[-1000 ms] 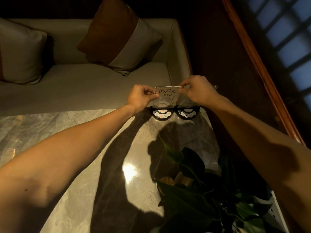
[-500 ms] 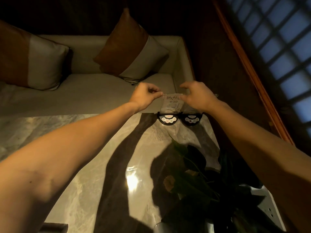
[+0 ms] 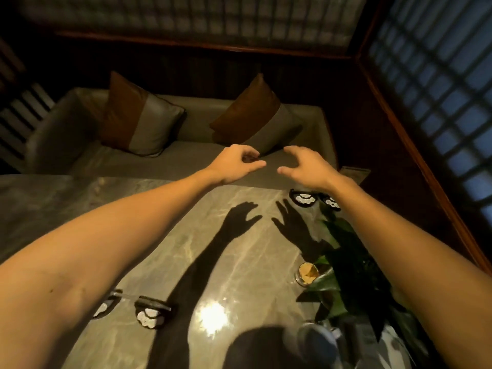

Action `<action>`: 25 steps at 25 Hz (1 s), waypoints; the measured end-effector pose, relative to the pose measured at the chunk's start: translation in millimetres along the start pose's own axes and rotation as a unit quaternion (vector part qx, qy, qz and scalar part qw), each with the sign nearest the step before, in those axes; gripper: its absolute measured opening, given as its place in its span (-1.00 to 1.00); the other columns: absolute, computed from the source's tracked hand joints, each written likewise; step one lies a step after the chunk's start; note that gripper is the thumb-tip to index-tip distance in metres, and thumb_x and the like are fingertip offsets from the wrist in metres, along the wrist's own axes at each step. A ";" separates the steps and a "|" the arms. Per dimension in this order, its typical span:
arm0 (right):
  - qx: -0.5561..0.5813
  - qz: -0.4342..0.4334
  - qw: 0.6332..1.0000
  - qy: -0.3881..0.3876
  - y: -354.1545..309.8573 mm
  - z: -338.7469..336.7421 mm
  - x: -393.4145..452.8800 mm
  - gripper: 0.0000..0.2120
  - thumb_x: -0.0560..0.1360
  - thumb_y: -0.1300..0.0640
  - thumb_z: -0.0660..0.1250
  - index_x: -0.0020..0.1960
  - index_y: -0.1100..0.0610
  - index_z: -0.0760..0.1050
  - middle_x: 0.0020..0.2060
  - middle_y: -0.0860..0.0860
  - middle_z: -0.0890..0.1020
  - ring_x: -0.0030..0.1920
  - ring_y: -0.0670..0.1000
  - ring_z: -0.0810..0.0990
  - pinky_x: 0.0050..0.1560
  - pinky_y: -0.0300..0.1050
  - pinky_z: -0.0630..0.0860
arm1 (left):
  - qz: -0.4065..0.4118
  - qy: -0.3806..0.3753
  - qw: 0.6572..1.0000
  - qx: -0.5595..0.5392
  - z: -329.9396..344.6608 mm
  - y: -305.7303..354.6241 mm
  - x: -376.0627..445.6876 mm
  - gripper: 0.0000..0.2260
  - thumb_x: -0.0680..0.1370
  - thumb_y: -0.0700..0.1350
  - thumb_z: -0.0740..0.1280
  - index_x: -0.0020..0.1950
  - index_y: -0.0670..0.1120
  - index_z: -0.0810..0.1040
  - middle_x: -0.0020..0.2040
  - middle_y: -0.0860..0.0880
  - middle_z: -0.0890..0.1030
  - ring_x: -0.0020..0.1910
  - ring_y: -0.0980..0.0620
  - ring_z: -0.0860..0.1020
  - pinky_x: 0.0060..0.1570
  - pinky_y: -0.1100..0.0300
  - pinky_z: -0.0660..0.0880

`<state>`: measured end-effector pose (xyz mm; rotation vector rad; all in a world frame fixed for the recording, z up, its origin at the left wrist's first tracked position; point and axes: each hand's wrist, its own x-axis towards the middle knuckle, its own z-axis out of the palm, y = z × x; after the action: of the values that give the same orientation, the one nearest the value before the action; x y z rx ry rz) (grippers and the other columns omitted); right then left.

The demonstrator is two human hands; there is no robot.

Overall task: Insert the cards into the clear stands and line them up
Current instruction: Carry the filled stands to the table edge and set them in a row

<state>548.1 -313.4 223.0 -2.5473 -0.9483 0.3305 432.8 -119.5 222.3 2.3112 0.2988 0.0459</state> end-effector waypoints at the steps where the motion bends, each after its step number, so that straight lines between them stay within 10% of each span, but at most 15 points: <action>1: 0.006 -0.003 1.000 0.004 -15.6 9.2 -7.5 -0.27 0.50 -0.20 0.37 0.57 0.02 0.21 0.52 0.06 0.34 0.47 0.11 0.35 0.37 0.03 0.35 | -0.004 0.009 1.000 -0.001 -10.3 -6.2 -19.5 -0.52 0.55 0.16 0.42 0.39 -0.06 0.56 0.32 -0.01 0.62 0.28 0.06 0.56 0.19 0.23 0.44; 19: 0.166 -0.022 0.983 -0.078 -204.3 221.1 -146.6 -0.13 0.44 -0.32 0.32 0.60 -0.02 0.07 0.57 0.05 0.24 0.37 0.09 0.47 0.16 -0.10 0.41 | -0.127 0.104 0.978 -0.126 -47.4 -194.6 -283.6 -0.51 0.49 0.23 0.43 0.32 0.00 0.60 0.18 0.10 0.64 0.17 0.12 0.60 0.22 0.14 0.53; 25: 0.187 -0.016 0.969 -0.159 -211.4 272.8 -189.5 -0.07 0.35 -0.28 0.38 0.59 -0.09 0.05 0.54 0.01 0.28 0.39 0.06 0.43 0.29 0.08 0.46 | -0.180 0.073 0.959 -0.208 -24.5 -232.8 -333.0 -0.55 0.50 -0.15 0.45 0.40 -0.02 0.53 0.23 -0.02 0.60 0.22 0.05 0.57 0.26 0.16 0.51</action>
<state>191.0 -216.2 89.0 -2.1676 -0.9306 0.8439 59.5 -24.3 90.8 1.8105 0.7107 0.0884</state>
